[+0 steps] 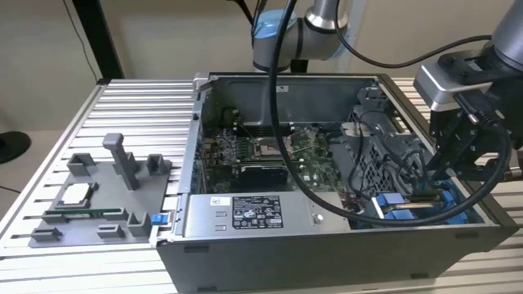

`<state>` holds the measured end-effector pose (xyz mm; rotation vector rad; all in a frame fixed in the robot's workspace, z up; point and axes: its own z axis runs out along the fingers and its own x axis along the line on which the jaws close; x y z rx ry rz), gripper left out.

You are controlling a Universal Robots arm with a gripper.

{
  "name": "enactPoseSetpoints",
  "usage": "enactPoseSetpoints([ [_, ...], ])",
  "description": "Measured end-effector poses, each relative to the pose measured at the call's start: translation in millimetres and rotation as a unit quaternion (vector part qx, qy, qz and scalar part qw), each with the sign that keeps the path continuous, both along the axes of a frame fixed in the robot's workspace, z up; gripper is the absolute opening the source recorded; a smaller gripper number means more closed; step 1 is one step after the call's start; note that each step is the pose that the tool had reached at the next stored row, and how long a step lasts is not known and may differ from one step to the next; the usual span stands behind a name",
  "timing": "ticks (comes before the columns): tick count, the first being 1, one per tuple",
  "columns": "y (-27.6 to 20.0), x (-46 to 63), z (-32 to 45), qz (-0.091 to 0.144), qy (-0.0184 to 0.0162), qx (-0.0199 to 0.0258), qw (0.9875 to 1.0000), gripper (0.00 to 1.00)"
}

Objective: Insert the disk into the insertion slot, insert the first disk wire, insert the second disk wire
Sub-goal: 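Insert the second disk wire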

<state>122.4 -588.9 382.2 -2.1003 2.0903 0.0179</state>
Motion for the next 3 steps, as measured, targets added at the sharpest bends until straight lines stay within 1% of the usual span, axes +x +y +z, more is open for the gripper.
enactPoseSetpoints([
  [3, 0.0, 0.0, 0.1, 0.000, 0.0000, -0.0033, 1.0000, 1.00],
])
